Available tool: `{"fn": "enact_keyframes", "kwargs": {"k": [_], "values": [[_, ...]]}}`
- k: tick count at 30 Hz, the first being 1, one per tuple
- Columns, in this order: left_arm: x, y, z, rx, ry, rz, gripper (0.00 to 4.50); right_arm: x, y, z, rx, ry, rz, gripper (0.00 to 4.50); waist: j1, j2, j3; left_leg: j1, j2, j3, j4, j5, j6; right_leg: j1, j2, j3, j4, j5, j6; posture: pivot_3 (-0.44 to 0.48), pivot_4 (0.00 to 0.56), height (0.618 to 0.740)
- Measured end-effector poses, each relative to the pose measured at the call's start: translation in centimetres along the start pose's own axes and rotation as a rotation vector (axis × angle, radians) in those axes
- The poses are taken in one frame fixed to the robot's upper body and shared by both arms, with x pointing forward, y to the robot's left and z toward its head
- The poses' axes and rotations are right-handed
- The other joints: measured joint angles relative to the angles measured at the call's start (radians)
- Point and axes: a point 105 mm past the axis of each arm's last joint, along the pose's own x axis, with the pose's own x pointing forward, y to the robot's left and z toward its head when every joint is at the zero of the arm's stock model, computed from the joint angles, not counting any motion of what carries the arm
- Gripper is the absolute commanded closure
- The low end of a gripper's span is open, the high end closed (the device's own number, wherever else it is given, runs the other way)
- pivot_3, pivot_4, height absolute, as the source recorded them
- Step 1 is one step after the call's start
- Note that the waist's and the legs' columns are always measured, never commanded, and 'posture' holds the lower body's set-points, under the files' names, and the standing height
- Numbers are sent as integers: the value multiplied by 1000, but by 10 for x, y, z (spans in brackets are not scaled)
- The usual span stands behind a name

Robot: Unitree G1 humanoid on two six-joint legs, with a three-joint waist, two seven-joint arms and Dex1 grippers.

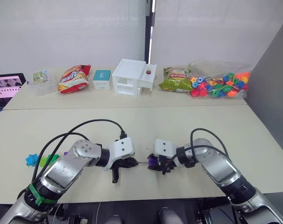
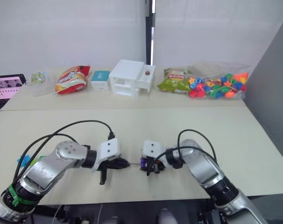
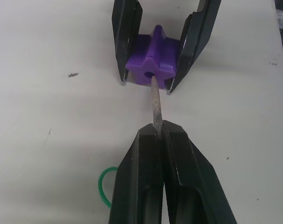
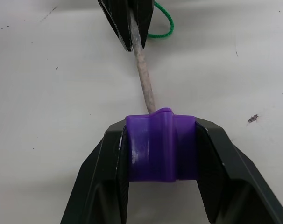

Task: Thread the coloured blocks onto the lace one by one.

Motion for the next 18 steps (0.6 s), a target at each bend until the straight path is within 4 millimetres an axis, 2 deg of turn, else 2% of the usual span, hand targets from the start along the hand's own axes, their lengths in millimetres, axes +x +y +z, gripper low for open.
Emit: {"fn": "enact_keyframes", "kwargs": {"k": [18], "values": [[3, -1, 0, -2, -9, 6, 4500, -2, 2, -1, 5, 13, -6, 3127, 7, 0, 0, 0, 0, 0, 0, 0, 0, 0, 0, 0, 0, 0, 0, 0, 150, 740]]}}
